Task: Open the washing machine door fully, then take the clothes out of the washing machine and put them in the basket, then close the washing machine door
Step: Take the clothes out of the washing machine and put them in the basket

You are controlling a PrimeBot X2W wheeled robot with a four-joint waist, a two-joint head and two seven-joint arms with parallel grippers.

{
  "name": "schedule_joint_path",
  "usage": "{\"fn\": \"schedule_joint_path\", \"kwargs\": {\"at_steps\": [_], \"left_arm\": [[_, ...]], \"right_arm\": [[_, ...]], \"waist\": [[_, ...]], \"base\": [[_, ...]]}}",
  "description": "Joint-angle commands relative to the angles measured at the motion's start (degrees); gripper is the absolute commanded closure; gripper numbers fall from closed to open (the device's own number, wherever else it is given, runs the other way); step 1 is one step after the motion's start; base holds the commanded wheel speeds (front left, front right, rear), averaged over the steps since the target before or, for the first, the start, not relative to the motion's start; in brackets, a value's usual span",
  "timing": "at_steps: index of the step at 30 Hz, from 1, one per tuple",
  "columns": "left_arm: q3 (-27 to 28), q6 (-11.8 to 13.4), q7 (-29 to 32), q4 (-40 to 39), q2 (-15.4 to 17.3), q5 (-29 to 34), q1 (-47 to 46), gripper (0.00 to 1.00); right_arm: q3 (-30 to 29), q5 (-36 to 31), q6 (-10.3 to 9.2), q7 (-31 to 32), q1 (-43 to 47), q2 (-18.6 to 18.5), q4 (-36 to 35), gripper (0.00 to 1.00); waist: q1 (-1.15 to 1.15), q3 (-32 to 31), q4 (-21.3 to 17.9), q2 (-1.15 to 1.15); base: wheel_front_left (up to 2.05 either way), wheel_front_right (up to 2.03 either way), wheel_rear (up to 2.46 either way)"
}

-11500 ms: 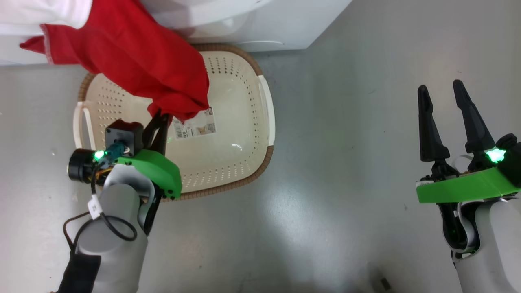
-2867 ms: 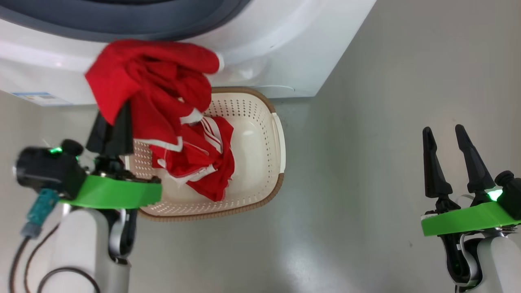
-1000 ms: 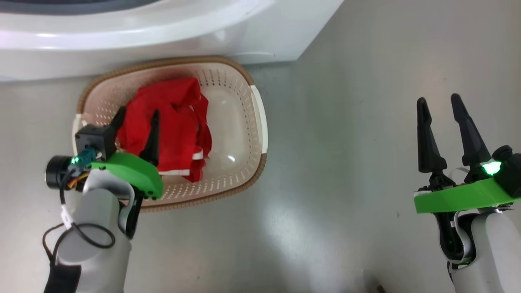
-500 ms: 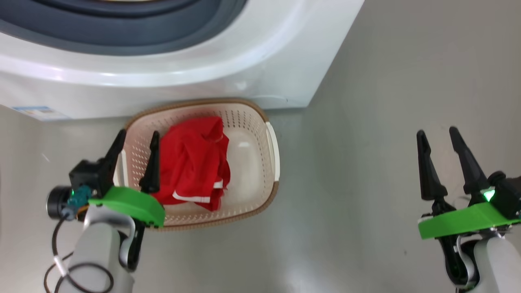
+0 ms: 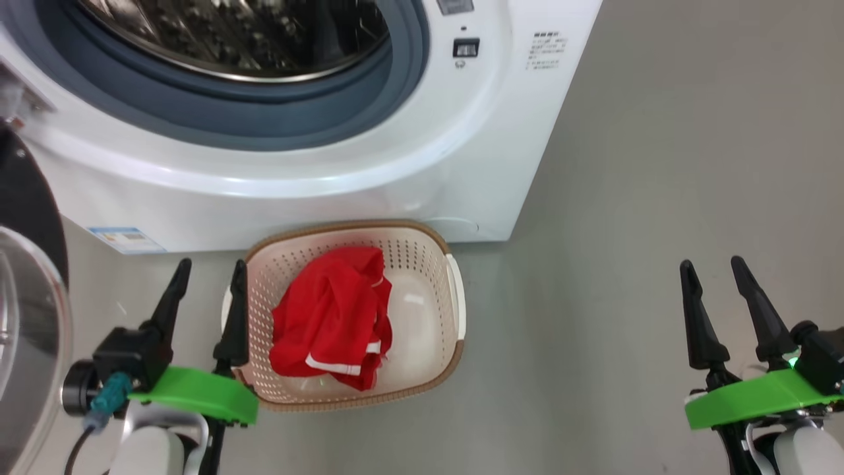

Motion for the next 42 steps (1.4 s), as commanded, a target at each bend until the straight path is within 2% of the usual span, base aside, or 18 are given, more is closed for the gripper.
{"fn": "schedule_joint_path", "kwargs": {"at_steps": [1, 26, 42], "left_arm": [[2.0, -0.3, -0.4, -2.7, 1.4, 0.8, 1.7, 0.00], [5.4, -0.3, -0.4, -15.8, 1.5, 2.4, 18.1, 0.00], [5.8, -0.3, -0.4, -16.7, 0.9, 2.2, 19.7, 0.00]], "right_arm": [[1.0, 0.1, 0.26, -0.4, 1.0, -1.0, -1.1, 0.00], [-1.5, 0.8, 0.26, -0.4, 9.6, -0.5, -1.7, 0.00], [-2.4, 0.5, 0.26, -0.4, 10.6, -0.4, -2.0, 0.00]], "waist": [[0.00, -2.5, 0.5, 0.00], [0.00, -9.7, -1.0, 0.00], [0.00, -10.4, -1.0, 0.00]], "base": [[0.00, 0.00, 0.00], [0.00, 0.00, 0.00], [0.00, 0.00, 0.00]]}}
